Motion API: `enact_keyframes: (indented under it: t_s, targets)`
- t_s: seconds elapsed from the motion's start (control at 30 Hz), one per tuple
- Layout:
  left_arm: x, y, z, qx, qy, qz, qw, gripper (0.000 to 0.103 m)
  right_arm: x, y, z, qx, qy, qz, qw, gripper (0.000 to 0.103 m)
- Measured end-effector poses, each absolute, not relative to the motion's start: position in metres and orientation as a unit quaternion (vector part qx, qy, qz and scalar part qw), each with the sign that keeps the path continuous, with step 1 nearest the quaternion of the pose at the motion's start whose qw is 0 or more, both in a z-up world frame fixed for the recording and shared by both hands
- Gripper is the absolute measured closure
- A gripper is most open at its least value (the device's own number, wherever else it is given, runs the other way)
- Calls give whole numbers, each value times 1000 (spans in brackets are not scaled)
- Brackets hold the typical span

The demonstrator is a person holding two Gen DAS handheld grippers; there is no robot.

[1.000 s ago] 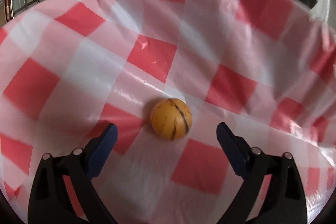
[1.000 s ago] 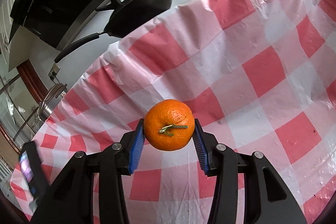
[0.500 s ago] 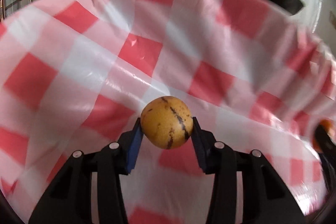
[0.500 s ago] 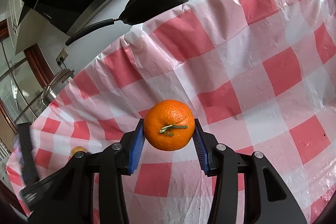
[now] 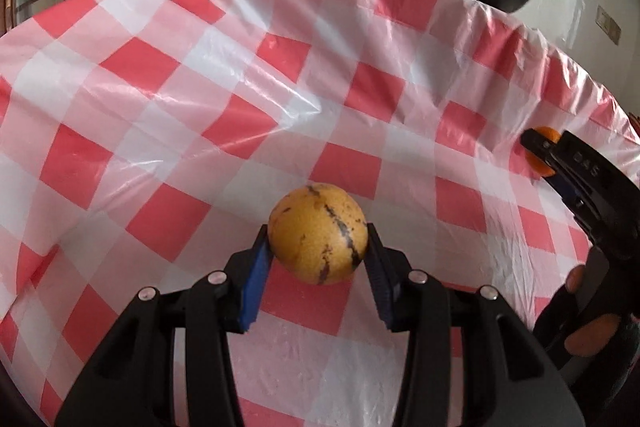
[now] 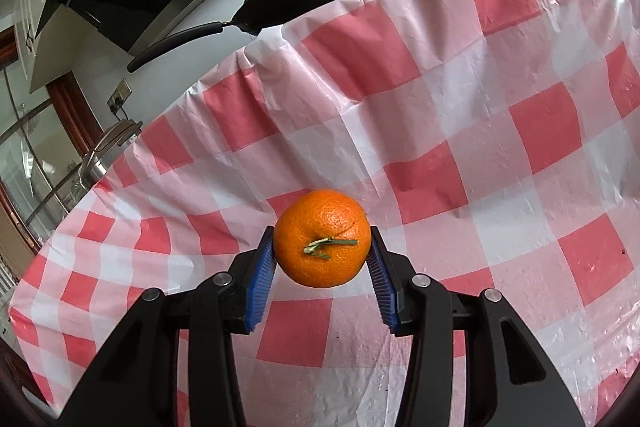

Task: Organize fruits
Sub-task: 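Carry the held striped fruit and small orange off the table over the white box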

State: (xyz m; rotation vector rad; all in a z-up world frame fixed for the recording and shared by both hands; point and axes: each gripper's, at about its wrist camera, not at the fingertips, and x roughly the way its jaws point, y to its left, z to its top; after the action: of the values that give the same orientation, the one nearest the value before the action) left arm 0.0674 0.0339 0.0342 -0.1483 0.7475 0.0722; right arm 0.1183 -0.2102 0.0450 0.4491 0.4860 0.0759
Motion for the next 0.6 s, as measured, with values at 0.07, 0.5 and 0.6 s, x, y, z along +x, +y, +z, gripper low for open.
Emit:
enact_keyframes:
  t_s: [0.07,0.5,0.6]
  targets:
    - [69,38,33,-82,368,34,925,58,117,-210,46,219,235,37,946,58]
    - [72,51,33,-96,359,46,927,58,93,-202,59,210,198,26,957,58]
    - [63,56,38,-104,350,52,929,58,60,-192,64,209,196,39,957,58]
